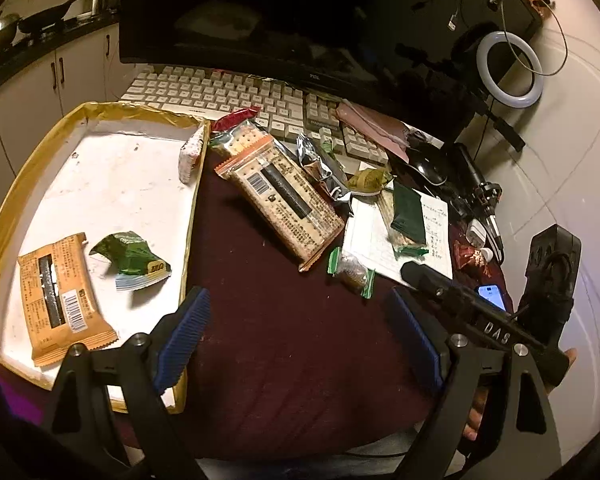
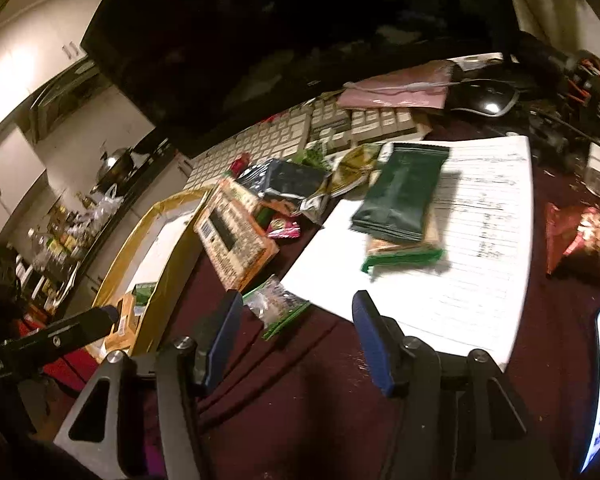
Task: Organize snacks
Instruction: 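Move both open tools back over the snacks on the desk, then grasp the cream cracker pack with the left tool while the right tool grasps the clear green-labelled packet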
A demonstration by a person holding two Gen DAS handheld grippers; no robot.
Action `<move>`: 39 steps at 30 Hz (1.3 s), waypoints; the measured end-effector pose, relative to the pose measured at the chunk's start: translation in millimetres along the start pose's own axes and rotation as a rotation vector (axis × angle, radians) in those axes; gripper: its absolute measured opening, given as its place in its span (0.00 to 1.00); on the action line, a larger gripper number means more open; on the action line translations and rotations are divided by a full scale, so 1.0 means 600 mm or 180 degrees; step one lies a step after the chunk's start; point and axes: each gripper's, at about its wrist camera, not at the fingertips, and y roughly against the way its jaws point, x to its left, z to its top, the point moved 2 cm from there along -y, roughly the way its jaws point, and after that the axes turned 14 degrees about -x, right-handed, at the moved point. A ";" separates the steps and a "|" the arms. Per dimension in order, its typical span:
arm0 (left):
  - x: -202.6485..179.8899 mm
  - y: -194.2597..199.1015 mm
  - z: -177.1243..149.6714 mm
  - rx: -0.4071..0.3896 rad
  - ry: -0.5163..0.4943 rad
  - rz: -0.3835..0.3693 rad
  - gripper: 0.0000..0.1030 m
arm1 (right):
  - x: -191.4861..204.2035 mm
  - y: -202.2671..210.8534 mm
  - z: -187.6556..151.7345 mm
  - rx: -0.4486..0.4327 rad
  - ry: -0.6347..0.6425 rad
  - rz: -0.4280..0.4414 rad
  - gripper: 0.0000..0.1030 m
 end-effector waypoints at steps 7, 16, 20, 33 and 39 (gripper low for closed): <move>0.020 -0.018 0.026 0.0088 0.0218 0.0033 0.87 | 0.045 -0.066 -0.001 0.0257 0.0386 0.0190 0.55; 0.025 -0.049 0.045 0.0234 0.0225 0.0134 0.87 | 0.073 -0.076 -0.037 0.0497 0.0822 -0.0140 0.28; 0.016 -0.089 0.057 0.0403 0.0267 0.0113 0.87 | 0.073 -0.067 -0.034 0.0419 0.0833 -0.0165 0.17; 0.006 -0.229 0.077 0.0562 0.0385 0.0803 0.87 | 0.023 -0.021 0.004 -0.0261 0.0207 -0.0241 0.17; 0.005 -0.228 0.059 0.0545 0.0326 0.0878 0.62 | 0.028 -0.013 0.009 -0.0330 0.0247 -0.0249 0.17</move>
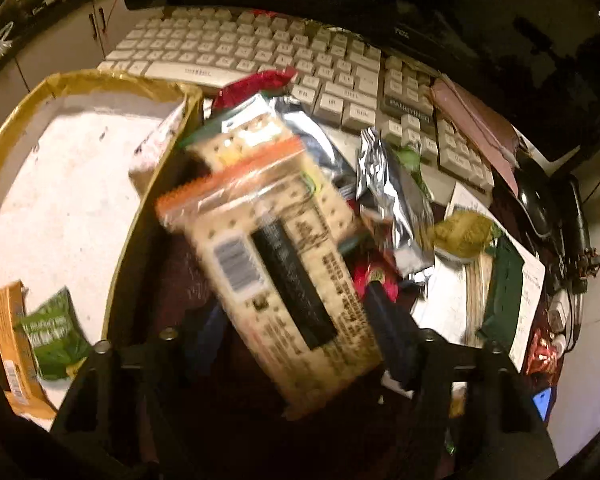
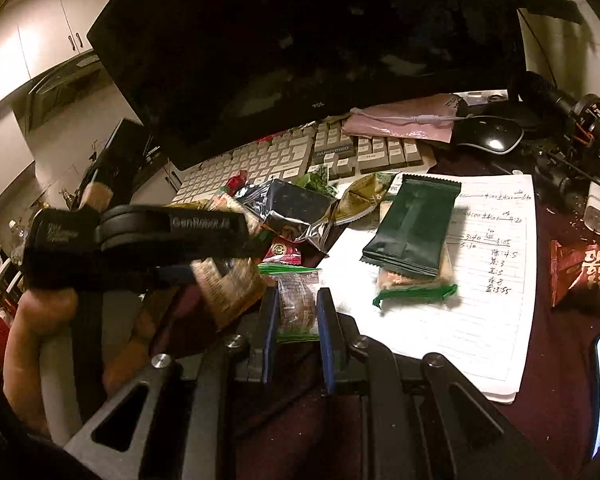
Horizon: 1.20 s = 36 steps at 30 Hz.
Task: Organize snacks
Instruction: 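Grasp the cream cracker pack with the left tool while the right tool grasps the clear green-labelled packet, then carry both packs over the white tray and open both tools to release them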
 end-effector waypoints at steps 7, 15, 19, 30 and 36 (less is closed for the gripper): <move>0.005 0.043 -0.032 -0.0071 -0.0259 0.0023 0.56 | 0.000 0.005 0.001 -0.0017 -0.0032 0.0017 0.17; 0.013 0.109 -0.079 -0.0203 -0.0423 -0.0178 0.50 | 0.002 0.005 0.001 -0.0026 0.0001 -0.0014 0.17; 0.011 0.144 -0.083 -0.0394 -0.0552 -0.0184 0.50 | 0.003 0.005 0.001 -0.0039 0.0013 -0.0010 0.17; 0.066 0.211 -0.072 -0.0848 -0.0567 0.0021 0.50 | 0.047 -0.006 -0.004 0.0087 0.0016 0.0293 0.17; 0.106 0.221 -0.068 -0.0914 -0.0405 0.0129 0.50 | 0.113 -0.031 -0.003 0.0115 0.0153 0.0570 0.17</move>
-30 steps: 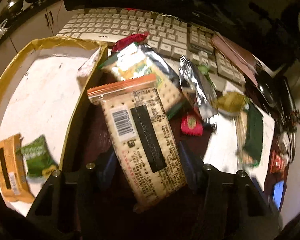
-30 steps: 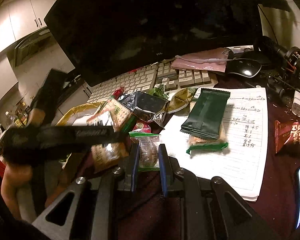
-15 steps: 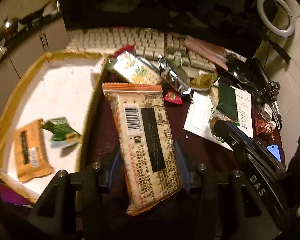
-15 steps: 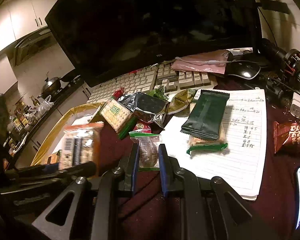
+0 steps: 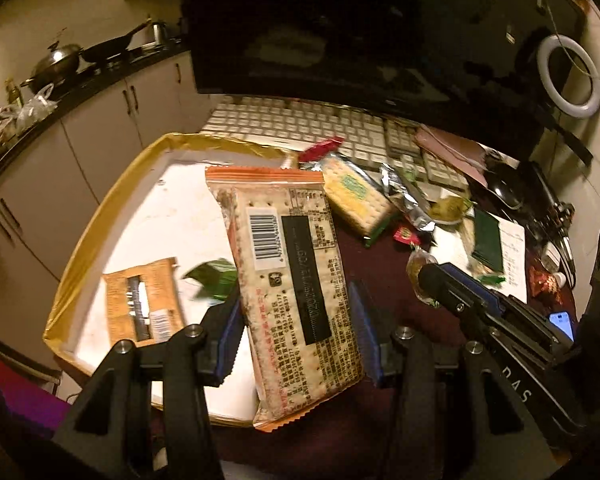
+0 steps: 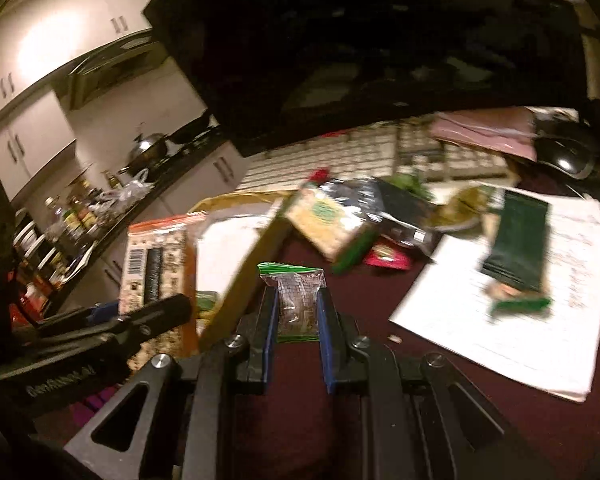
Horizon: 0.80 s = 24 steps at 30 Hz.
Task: Organize snacks
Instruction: 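Carry both packs over the white tray and open both tools to release them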
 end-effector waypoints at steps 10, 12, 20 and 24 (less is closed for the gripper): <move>0.084 -0.001 0.020 -0.0082 0.0149 0.0185 0.50 | 0.063 -0.086 0.017 0.0149 0.0031 0.0376 0.17; 0.102 -0.008 0.025 -0.0090 0.0121 0.0279 0.50 | 0.075 -0.102 0.018 0.0198 0.0024 0.0434 0.17; 0.145 -0.030 0.029 -0.0082 0.0121 0.0518 0.50 | 0.107 -0.159 0.013 0.0463 -0.0013 0.0498 0.17; 0.156 -0.041 0.030 -0.0051 0.0104 0.0558 0.50 | 0.117 -0.175 0.013 0.0549 0.0000 0.0514 0.17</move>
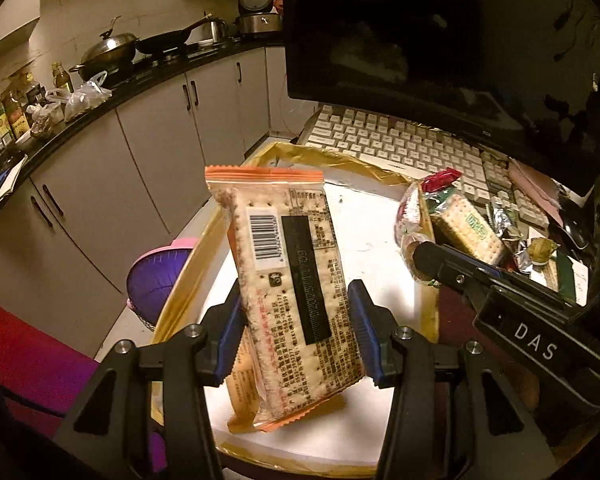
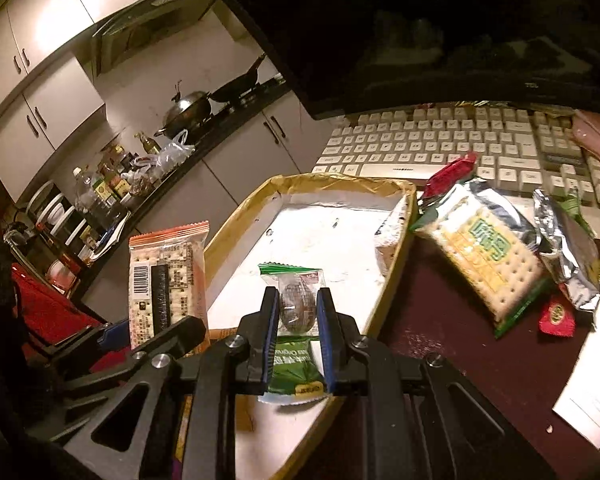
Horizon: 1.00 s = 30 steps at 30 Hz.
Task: Organize snacks
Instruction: 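Carry both packs over the white tray and open both tools to release them, then move both open tools back over the desk snacks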
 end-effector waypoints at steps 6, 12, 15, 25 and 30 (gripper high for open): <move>0.038 -0.038 -0.002 0.0192 0.0133 -0.0118 0.50 | -0.001 -0.021 -0.005 0.0192 0.0013 -0.0107 0.17; 0.062 -0.073 -0.015 0.0416 0.0103 -0.0219 0.50 | -0.003 -0.041 -0.020 0.0393 0.0040 -0.0186 0.18; 0.057 -0.080 -0.020 0.0500 0.0079 -0.0283 0.51 | -0.007 -0.046 -0.027 0.0451 -0.0005 -0.0170 0.20; 0.018 -0.019 0.010 0.0050 0.0088 -0.0446 0.80 | -0.022 0.042 -0.016 0.0043 -0.0220 0.0173 0.47; -0.040 0.018 0.010 -0.0064 0.0019 -0.0759 0.81 | -0.060 0.106 -0.018 -0.0117 -0.0447 0.0265 0.51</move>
